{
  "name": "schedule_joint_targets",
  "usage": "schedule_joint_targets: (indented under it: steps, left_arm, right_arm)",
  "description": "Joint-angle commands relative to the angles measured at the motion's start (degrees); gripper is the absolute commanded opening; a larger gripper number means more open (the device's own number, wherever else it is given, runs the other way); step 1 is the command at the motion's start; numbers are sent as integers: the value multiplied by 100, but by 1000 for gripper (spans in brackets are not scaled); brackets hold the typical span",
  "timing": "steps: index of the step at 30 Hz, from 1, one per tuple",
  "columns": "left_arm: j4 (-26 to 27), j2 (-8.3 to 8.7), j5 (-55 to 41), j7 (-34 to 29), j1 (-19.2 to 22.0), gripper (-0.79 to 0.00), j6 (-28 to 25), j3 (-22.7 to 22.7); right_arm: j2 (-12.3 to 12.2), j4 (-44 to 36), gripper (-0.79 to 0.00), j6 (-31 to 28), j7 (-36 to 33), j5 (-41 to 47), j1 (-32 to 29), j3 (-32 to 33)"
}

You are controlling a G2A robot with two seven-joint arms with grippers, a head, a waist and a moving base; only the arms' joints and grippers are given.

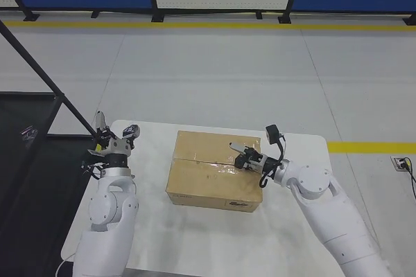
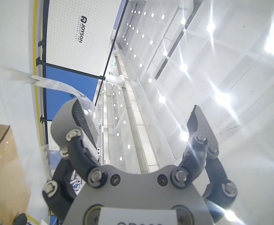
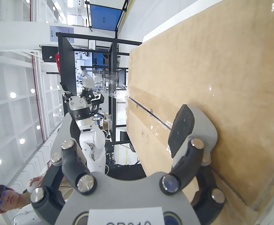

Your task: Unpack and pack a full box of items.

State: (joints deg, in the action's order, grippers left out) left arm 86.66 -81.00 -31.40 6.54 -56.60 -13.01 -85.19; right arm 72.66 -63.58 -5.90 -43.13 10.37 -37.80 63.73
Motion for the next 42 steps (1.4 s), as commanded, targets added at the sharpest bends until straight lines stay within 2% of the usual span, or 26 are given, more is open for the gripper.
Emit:
schedule_joint_targets:
  steps: [1,10,25,42]
  left_arm:
    - [80,-2,248,48,-24,0,-42,46]
    - [332,-30,1027,234,-52,0,-113,270]
    - [788,-102,2442,106,-215,0,-390,989]
    - [665,-179,3330,-55,-197,0,-417,1461]
  right_arm:
    - [-9,-55,0,-9,-14,-11,-37,25]
    - [-44,-226,0,26,-63,-77,-145,110]
    - [-154,-684,0,-215,38,-63,-563,505]
    - [-310,-1108,0,-394,42,94,-1132,1084]
